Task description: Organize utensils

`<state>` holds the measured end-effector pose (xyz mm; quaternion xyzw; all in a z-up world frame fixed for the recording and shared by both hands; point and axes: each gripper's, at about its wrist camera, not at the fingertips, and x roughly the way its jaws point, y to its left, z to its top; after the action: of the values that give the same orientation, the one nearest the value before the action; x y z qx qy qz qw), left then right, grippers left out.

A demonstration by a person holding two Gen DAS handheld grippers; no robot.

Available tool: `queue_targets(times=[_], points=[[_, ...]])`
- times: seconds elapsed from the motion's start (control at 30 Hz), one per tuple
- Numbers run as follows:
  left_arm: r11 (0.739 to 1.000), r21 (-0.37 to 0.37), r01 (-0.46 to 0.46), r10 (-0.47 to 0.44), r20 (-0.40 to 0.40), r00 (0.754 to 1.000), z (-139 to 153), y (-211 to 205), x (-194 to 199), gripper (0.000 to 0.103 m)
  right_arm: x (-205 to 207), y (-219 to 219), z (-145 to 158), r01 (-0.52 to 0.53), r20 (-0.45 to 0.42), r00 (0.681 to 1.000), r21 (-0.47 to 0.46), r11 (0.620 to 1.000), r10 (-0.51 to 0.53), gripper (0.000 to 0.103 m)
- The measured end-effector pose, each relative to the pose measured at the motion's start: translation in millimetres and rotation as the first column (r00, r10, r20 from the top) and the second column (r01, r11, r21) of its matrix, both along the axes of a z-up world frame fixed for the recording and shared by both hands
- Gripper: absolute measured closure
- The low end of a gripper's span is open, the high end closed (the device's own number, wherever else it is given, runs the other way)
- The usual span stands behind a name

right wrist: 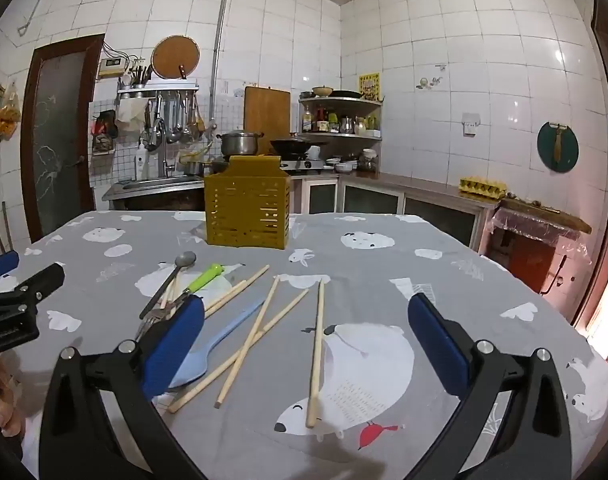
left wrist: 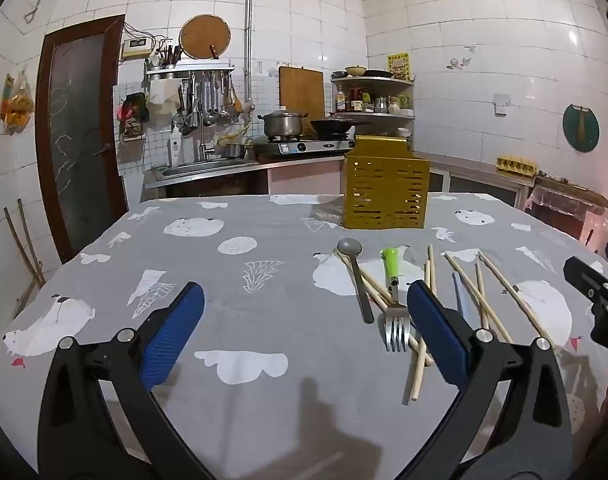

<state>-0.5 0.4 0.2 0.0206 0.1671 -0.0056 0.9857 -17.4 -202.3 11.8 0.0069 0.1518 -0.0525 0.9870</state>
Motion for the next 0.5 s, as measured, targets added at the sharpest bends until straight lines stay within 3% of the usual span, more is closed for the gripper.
queue_targets(times=[0.1,0.33,0.5], points=[[1.0,-0.002,-0.005,0.005,-0.007,1.0,0,-1,1,0.005,-1,1,0,0.007,-0.02,1.0,0.013,1.0,-0.007,0.004],[1.0,-0.011,0.005,-0.006,-0.014,1.0,-1,0,2,0.005,0,8,1,0.019,0.017,1.0,-0.04,0.999,-0.018,0.004],[1.0,-0.009,0.006,-0.006,-0.016,1.0,-1,-2,2,0.005,-7,7,0,0.023,0.035,0.999,-0.025,0.999,-0.022,0.004]])
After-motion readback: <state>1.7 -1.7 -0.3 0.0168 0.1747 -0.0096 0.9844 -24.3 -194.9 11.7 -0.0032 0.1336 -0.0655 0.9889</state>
